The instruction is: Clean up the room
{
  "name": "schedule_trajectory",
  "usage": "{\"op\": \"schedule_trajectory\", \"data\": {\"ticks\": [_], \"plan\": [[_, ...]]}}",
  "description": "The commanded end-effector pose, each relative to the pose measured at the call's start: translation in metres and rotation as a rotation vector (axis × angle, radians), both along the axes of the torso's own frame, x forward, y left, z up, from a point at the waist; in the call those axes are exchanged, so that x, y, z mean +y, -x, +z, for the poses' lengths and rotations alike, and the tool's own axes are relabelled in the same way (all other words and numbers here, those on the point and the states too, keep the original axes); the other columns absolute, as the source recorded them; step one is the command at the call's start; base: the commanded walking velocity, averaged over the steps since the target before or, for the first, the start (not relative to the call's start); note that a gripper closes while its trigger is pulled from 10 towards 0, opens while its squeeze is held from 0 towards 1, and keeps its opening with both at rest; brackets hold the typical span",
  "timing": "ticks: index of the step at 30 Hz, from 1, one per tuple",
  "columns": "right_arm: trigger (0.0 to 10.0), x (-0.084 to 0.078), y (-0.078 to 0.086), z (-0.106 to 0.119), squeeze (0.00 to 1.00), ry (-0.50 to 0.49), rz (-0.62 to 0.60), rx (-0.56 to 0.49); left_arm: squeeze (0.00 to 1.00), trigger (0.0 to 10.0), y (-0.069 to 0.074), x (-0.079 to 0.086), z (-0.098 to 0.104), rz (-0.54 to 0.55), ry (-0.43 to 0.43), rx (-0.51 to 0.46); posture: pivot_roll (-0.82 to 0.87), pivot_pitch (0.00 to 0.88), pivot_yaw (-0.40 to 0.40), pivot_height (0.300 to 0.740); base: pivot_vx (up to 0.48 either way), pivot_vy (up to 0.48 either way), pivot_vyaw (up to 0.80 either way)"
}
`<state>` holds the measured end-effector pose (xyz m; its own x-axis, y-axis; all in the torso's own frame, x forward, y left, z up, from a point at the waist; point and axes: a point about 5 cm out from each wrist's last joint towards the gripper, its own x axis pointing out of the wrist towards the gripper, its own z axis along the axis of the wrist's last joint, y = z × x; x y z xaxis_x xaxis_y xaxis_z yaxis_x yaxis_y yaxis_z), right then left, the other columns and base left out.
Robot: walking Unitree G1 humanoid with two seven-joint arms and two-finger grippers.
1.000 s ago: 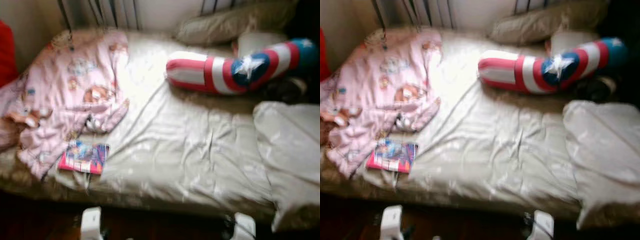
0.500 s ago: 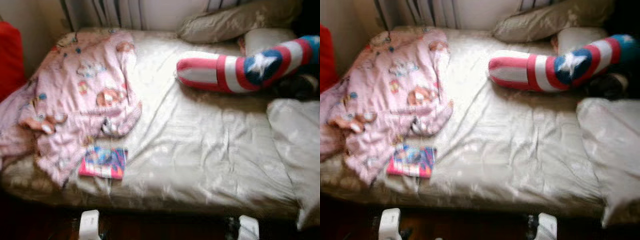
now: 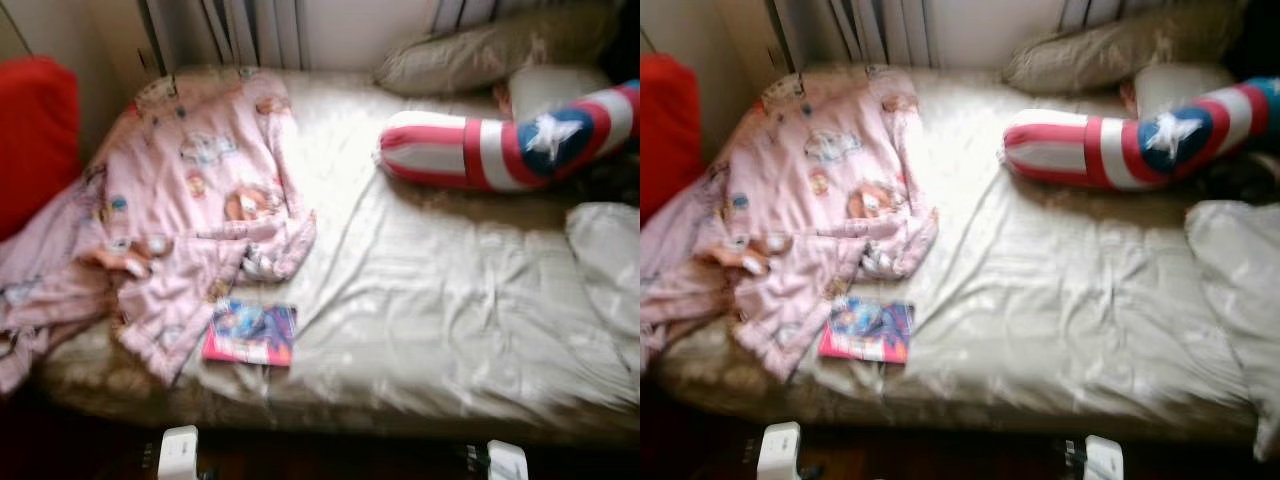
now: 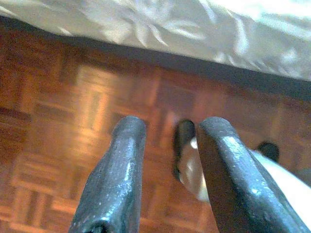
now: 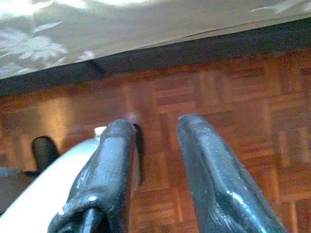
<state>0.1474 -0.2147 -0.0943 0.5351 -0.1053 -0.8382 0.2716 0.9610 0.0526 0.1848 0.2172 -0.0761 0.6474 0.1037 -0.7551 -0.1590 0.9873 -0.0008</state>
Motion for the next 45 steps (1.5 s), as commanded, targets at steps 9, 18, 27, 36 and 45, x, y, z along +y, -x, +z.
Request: {"op": "schedule_trajectory", "data": {"ticks": [9, 18, 27, 36, 45], "plan": [[10.0, 0.017, 0.006, -0.005, 0.00, -0.009, 0.017, 0.026, 0.00, 10.0, 0.005, -0.005, -0.004, -0.020, 0.006, 0.019, 0.06, 0.131, -0.004, 0.740, 0.000, 0.344, 0.00], [10.0, 0.010, 0.009, -0.005, 0.00, 0.000, 0.016, 0.034, 0.00, 10.0, -0.001, -0.005, -0.001, -0.015, 0.005, 0.003, 0.07, 0.149, -0.007, 0.740, 0.000, 0.345, 0.00], [10.0, 0.011, -0.002, -0.002, 0.00, 0.004, 0.021, 0.021, 0.00, 10.0, -0.001, -0.005, -0.001, -0.012, 0.004, 0.004, 0.07, 0.155, -0.009, 0.740, 0.000, 0.343, 0.00], [10.0, 0.007, -0.002, -0.001, 0.00, 0.006, 0.019, 0.022, 0.00, 10.0, 0.001, -0.005, -0.002, -0.015, 0.002, 0.010, 0.07, 0.156, -0.010, 0.740, 0.000, 0.341, 0.00], [10.0, 0.006, -0.002, -0.001, 0.00, 0.007, 0.018, 0.023, 0.00, 10.0, 0.001, -0.006, -0.002, -0.014, 0.000, 0.007, 0.07, 0.156, -0.010, 0.740, 0.000, 0.000, 0.00]]}}
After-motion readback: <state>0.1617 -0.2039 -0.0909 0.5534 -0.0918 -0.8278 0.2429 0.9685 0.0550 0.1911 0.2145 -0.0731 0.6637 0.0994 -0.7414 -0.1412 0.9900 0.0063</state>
